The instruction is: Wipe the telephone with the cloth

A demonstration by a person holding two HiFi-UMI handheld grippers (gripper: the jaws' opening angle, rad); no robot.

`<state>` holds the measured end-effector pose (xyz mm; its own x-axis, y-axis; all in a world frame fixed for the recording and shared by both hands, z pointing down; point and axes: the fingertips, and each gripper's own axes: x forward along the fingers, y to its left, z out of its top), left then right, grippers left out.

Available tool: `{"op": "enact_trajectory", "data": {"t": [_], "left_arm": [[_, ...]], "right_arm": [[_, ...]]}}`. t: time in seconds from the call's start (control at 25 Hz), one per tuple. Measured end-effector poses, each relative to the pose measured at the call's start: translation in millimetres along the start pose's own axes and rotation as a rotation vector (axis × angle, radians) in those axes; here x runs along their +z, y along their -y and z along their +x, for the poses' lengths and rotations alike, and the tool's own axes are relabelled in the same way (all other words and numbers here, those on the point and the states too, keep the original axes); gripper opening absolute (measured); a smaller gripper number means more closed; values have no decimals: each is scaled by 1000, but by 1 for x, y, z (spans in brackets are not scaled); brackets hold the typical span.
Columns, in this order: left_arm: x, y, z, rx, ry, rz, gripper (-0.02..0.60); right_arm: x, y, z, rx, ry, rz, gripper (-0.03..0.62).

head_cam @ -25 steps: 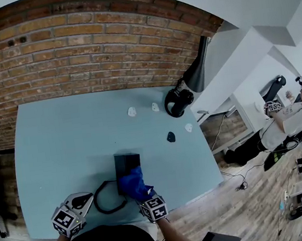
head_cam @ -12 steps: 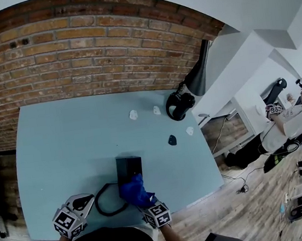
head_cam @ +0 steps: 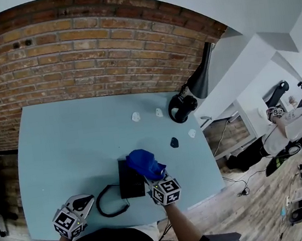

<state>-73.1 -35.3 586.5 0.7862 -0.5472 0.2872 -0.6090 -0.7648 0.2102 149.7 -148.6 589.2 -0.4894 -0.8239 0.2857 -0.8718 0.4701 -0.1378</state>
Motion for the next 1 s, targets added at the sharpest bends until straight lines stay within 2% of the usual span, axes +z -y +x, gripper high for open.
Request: {"op": "enact_trajectory", "data": {"t": [0.2, 0.44, 0.64, 1.0], "left_arm": [[3, -6, -6, 26, 10, -11, 21], [2, -12, -9, 40, 8, -15, 21], [0, -12, -8, 33, -1, -16, 21], [-2, -10, -1, 19, -7, -17, 21]], "right_arm": [[3, 31, 19, -57, -52, -4, 132], [-45, 32, 31, -92, -263, -84, 132], [-59, 19, 29, -67, -241, 14, 130], [-73, 13, 18, -70, -236, 57, 130]]}}
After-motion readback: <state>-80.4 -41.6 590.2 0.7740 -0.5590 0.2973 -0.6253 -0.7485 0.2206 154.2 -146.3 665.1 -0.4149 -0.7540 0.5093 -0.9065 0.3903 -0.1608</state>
